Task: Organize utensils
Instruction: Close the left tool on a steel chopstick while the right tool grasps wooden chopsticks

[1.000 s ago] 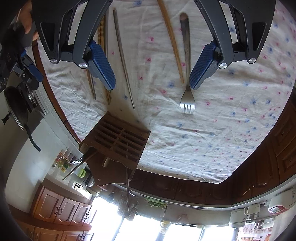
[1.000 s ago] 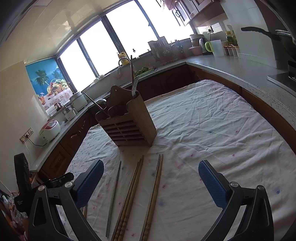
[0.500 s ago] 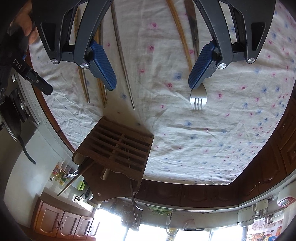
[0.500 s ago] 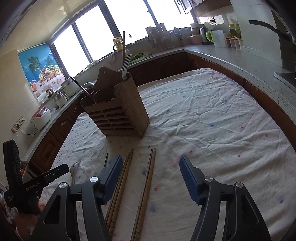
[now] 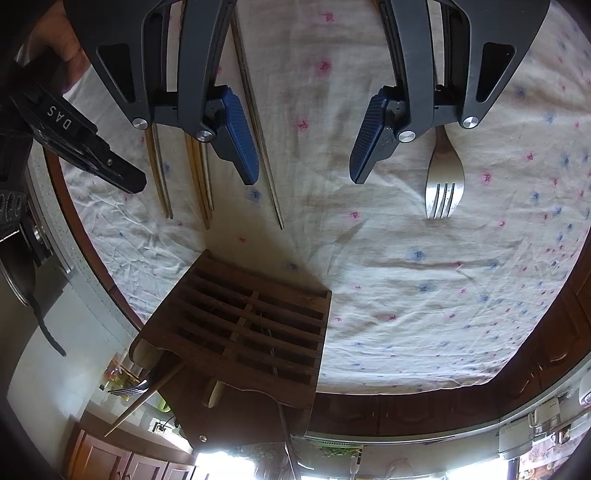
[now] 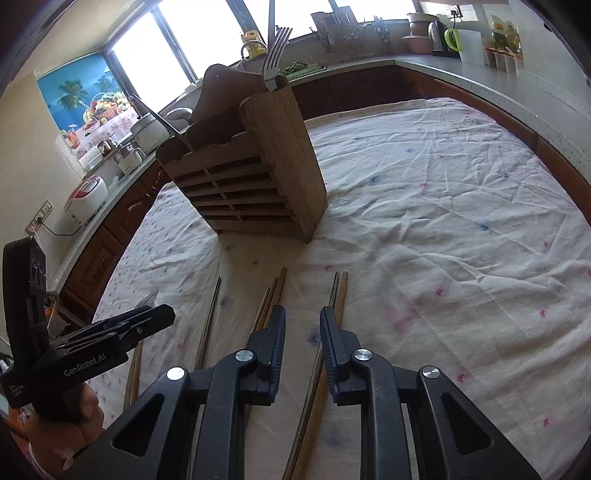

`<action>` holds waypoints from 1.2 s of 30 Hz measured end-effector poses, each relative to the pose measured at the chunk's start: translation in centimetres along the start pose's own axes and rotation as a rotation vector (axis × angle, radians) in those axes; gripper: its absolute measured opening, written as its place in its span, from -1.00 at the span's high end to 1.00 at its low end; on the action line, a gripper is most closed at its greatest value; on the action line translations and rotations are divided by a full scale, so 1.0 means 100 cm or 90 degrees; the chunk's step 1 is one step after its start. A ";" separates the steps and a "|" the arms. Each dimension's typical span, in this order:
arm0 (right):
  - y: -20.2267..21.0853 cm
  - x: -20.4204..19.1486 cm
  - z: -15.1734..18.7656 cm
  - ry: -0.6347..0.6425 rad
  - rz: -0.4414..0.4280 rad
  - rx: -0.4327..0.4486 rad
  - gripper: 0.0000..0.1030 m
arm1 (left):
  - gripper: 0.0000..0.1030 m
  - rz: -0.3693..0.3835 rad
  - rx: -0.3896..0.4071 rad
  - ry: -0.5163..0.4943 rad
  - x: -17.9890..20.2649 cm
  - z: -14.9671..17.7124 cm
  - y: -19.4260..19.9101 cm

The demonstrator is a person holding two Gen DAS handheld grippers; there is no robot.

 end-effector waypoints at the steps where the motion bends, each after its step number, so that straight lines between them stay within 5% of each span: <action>1: -0.003 0.000 0.000 0.002 0.001 -0.005 0.66 | 0.03 0.000 -0.002 -0.002 0.001 -0.001 -0.002; 18: -0.037 0.013 -0.007 0.031 0.049 -0.042 0.76 | 0.19 -0.022 -0.041 -0.059 0.017 -0.007 -0.040; 23: -0.041 0.005 -0.007 0.081 0.087 -0.036 0.79 | 0.76 -0.061 -0.030 -0.136 0.032 -0.007 -0.045; 26: -0.039 0.005 -0.007 0.078 0.084 -0.033 0.87 | 0.90 -0.065 -0.031 -0.154 0.035 -0.007 -0.045; 36: -0.006 -0.010 -0.013 0.034 0.019 0.002 0.91 | 0.93 0.019 -0.015 -0.087 0.026 -0.007 -0.009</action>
Point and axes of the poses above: each gripper's, at about its wrist camera, not at the fingertips, and y roughly against the way its jaws point, x to its right, z to its underside, the point moved 7 cm from there along -y, roughly the way its jaws point, and after that the axes turned 2 degrees about y, right-handed, at the moved point
